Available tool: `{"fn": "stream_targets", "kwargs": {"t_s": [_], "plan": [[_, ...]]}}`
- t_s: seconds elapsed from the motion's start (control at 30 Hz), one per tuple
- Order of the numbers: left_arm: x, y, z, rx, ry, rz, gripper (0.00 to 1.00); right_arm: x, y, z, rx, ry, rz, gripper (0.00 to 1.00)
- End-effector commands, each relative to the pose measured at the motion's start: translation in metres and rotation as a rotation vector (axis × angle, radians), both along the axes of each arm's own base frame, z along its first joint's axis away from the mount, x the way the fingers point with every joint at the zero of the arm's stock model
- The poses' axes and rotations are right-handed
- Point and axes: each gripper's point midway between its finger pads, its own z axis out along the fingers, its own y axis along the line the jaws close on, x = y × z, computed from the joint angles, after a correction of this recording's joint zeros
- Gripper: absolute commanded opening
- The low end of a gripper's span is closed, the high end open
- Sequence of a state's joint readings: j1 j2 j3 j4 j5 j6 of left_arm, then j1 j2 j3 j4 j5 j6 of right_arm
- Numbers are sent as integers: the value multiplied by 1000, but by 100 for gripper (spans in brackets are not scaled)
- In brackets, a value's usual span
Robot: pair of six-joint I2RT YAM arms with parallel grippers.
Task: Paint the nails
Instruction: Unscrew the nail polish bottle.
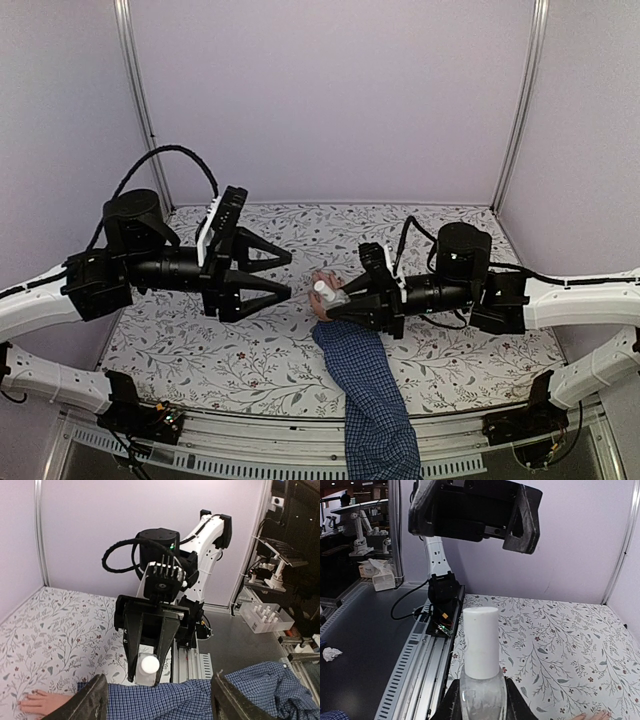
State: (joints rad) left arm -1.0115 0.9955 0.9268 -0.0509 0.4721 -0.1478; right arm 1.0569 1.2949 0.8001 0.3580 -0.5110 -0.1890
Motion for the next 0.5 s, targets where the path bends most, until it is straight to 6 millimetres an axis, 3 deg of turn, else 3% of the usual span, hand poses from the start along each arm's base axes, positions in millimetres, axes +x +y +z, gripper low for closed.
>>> {"fn": "stream_targets", "kwargs": {"t_s": [0.0, 0.2, 0.47], "plan": [[-13, 5, 22, -140, -199, -69, 71, -32, -3, 26, 27, 51, 198, 0], [-26, -6, 17, -151, -289, -148, 65, -48, 0, 35, 13, 113, 311, 0], [-41, -24, 12, -159, -347, -230, 50, -58, 6, 36, -15, 192, 415, 0]]}}
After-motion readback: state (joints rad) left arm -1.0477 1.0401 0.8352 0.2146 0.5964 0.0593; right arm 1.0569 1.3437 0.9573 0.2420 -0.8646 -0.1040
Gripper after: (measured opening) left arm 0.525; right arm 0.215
